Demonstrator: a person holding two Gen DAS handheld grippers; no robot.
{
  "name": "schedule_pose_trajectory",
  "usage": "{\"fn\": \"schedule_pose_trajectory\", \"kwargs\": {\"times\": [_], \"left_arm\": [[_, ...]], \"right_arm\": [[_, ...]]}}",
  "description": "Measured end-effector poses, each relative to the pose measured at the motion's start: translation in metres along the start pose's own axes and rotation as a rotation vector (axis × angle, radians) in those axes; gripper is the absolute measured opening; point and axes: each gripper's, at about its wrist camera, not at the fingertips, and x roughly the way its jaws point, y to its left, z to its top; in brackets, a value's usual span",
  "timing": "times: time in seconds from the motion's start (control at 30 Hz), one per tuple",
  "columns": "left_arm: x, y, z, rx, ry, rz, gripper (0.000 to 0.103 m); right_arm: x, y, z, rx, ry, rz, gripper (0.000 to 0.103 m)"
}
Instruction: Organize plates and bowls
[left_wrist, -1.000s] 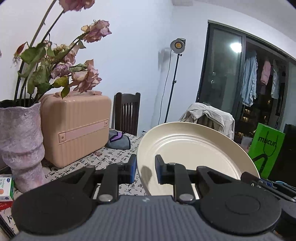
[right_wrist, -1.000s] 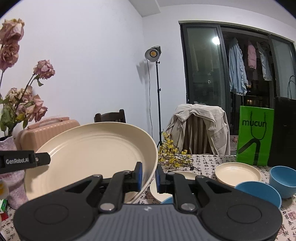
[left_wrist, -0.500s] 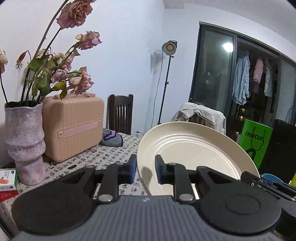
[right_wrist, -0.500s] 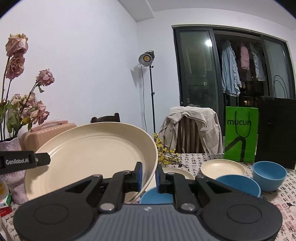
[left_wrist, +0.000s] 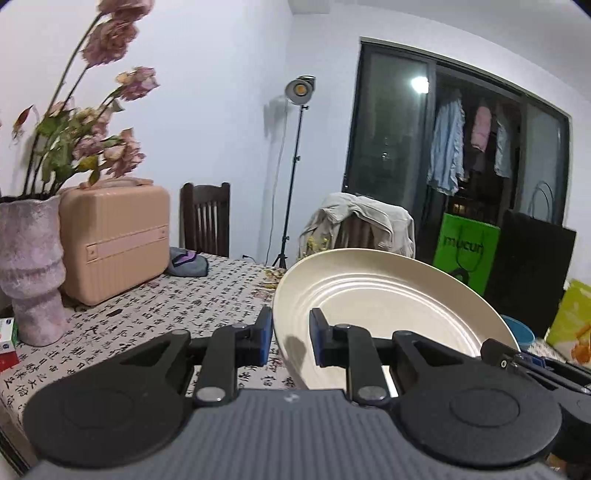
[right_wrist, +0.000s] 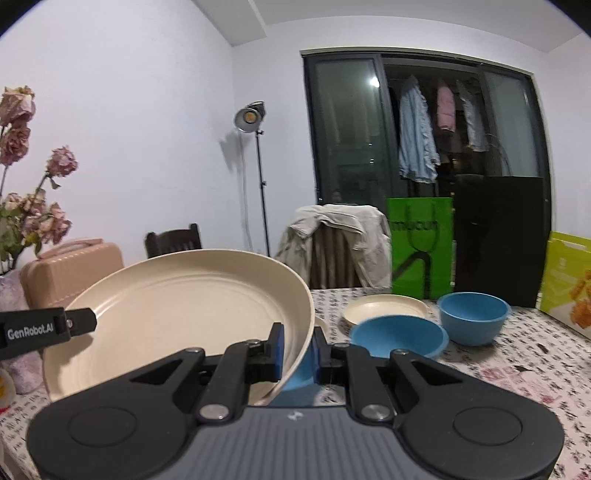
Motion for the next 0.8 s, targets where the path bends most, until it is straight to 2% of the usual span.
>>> {"fn": "schedule_pose_trajectory", "kwargs": {"times": [0.13,0.8], "left_arm": [[-0.003,-0.013,-0.009,0.009,-0.013,-0.027,0.021],[-0.009,-0.054,-0.036,0.059,-0.002,-0.13,0.021]], "right_arm": [[-0.003,-0.02,-0.006,0.039,0.01,-0.008,0.014],[-0.019,-0.071,-0.038,0.102,0.008,-0.079,0.015]]}}
